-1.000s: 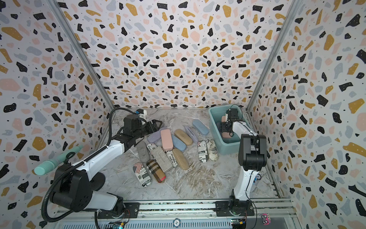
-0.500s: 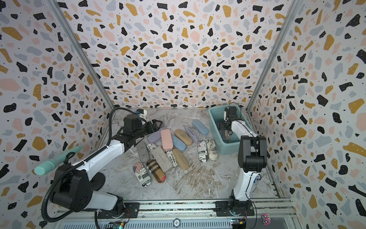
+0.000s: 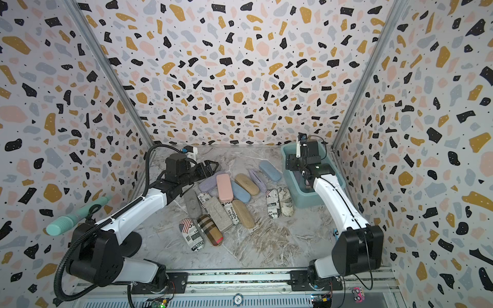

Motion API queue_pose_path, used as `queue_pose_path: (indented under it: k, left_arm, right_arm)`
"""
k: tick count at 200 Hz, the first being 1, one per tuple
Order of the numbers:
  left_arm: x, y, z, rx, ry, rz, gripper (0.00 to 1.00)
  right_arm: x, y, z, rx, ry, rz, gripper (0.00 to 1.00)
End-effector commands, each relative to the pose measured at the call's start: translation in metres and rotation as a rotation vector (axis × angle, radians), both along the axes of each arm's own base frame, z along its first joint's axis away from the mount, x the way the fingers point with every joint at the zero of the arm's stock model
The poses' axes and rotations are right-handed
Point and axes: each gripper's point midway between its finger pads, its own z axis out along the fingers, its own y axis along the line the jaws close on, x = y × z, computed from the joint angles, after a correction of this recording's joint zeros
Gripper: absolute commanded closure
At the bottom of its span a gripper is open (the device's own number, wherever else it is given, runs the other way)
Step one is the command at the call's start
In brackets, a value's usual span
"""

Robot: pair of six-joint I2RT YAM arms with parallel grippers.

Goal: Put the glasses cases into the storage boxes
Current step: Place the glasses case in the storage box, then adjust the storage box at the corner of the board.

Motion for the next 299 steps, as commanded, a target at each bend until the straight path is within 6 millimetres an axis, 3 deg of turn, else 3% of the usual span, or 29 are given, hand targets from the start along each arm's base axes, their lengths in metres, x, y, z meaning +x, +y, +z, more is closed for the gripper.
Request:
queue_pose_path:
  k: [1, 45, 95, 126, 141, 179, 199, 215, 249, 299]
  left_arm:
    - [0.0, -0.006, 0.029, -0.04, -0.072, -0.02, 0.16]
    - [0.0, -0.006, 0.028, -0.036, -0.074, -0.019, 0.16]
    - [0.002, -0.006, 0.023, -0.029, -0.061, -0.019, 0.16]
    - [0.001, -0.006, 0.026, -0.027, -0.069, -0.019, 0.16]
    - [0.001, -0.006, 0.024, -0.028, -0.064, -0.02, 0.16]
    - [0.001, -0.007, 0.023, -0.03, -0.06, -0.022, 0.16]
    - [0.001, -0.007, 0.023, -0.034, -0.061, -0.025, 0.16]
    - [0.001, -0.008, 0.023, -0.037, -0.058, -0.029, 0.16]
    - [0.0, -0.009, 0.024, -0.039, -0.061, -0.03, 0.16]
    - [0.0, -0.008, 0.024, -0.035, -0.063, -0.028, 0.16]
  right_arm:
    - [-0.026, 0.02, -0.007, 0.114, 0.037, 0.051, 0.17]
    - [-0.056, 0.064, -0.039, 0.13, 0.144, 0.191, 0.17]
    - [-0.055, 0.08, -0.044, 0.155, 0.178, 0.253, 0.2]
    - [-0.053, 0.068, -0.014, 0.116, 0.094, 0.203, 0.18]
    - [-0.051, 0.056, -0.008, 0.084, 0.074, 0.145, 0.16]
    - [-0.049, 0.01, -0.032, 0.02, 0.114, -0.035, 0.14]
    - [-0.055, 0.003, -0.047, 0.024, 0.145, -0.052, 0.13]
    - [-0.061, 0.011, -0.056, 0.046, 0.181, -0.012, 0.13]
    - [-0.073, 0.049, -0.066, 0.119, 0.23, 0.138, 0.15]
    - [-0.06, 0.078, -0.05, 0.199, 0.208, 0.223, 0.16]
